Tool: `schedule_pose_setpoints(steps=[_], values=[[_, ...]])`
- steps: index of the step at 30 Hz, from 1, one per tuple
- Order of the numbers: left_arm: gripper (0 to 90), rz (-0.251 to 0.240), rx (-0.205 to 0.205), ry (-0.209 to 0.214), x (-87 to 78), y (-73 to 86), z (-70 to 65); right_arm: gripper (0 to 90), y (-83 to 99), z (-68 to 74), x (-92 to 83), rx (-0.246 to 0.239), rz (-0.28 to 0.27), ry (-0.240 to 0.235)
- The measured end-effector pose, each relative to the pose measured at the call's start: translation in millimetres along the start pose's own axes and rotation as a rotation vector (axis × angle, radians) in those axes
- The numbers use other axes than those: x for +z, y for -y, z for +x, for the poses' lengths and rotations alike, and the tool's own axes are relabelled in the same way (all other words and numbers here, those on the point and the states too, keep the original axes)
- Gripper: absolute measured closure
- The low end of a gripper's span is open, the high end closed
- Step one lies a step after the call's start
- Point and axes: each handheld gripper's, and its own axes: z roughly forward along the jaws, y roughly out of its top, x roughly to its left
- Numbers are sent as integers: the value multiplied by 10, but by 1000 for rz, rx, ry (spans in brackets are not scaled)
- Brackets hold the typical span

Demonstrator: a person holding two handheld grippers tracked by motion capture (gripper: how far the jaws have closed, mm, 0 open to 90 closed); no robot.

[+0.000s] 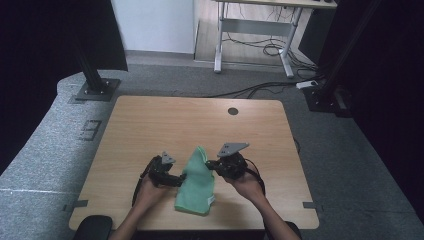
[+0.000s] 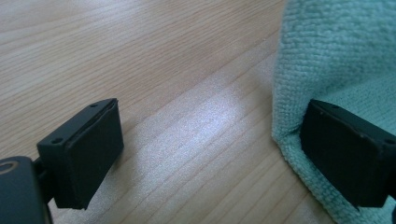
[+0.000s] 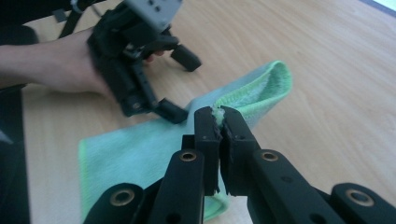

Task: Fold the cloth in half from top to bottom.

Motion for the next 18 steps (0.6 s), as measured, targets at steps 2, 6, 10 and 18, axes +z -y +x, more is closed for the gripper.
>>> schedule_pose_setpoints(steps=[2, 6, 10, 18], values=[[63, 0, 0, 1, 0, 0, 2, 854, 40, 42, -9, -2, -1, -10], [55, 2, -4, 3, -2, -1, 12, 853, 163, 160, 5, -5, 15, -35], [35, 0, -13, 12, -4, 2, 26, 853, 247, 228, 25, -2, 35, -49], [17, 1, -26, 55, -45, 28, 33, 851, 545, 366, 206, 23, 104, -75]])
